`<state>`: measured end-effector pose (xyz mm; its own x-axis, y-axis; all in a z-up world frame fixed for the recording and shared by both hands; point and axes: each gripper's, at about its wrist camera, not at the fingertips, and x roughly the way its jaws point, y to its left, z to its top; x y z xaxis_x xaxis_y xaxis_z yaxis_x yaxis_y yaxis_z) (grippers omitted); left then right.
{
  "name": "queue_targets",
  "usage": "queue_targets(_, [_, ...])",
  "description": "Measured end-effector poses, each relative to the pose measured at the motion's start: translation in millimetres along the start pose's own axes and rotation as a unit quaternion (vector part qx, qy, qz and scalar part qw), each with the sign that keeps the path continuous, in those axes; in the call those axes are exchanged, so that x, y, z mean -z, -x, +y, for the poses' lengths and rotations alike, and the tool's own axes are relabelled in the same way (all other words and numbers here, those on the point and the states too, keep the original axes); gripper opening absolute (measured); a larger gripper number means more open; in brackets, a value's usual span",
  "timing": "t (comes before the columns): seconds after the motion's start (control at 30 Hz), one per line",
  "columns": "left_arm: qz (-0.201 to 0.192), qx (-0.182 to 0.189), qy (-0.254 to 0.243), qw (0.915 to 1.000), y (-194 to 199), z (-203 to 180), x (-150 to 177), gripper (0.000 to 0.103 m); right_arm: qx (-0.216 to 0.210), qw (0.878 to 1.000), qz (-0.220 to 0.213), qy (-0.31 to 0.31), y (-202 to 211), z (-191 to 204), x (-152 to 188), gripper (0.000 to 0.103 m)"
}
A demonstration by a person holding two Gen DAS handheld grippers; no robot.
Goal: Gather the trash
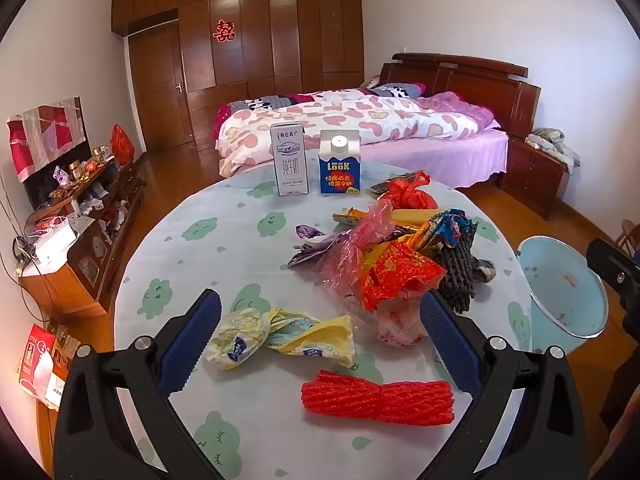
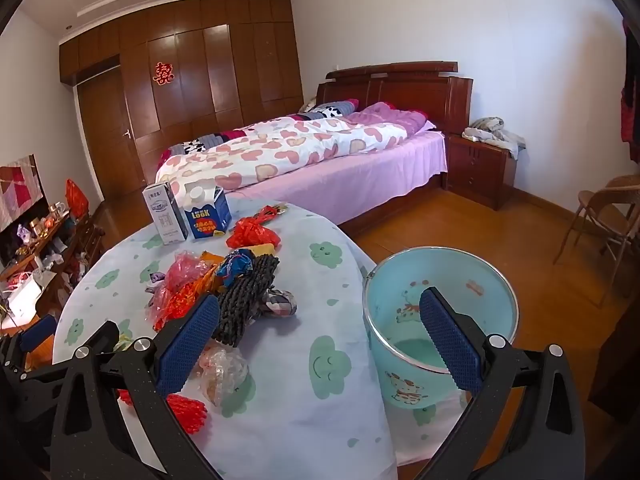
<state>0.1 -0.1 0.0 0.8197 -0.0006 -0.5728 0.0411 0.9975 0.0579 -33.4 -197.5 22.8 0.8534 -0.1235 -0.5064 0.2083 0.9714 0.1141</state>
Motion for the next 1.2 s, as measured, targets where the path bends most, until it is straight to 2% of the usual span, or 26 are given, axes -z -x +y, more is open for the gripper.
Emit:
queue_targets(0.5, [-0.003, 0.007, -0.001, 1.0, 2.6, -9.7, -1.3, 0.097, 0.0, 1.0, -0.001, 0.0, -1.3, -0.2, 0.1, 0.098])
queue_targets(1.2, [-0.001, 0.007, 0.004, 1.0, 5.4, 3.3, 0.3, 0.097, 0.006, 1.0, 0.003, -0.002, -4.8, -3.5, 1.2, 0.098])
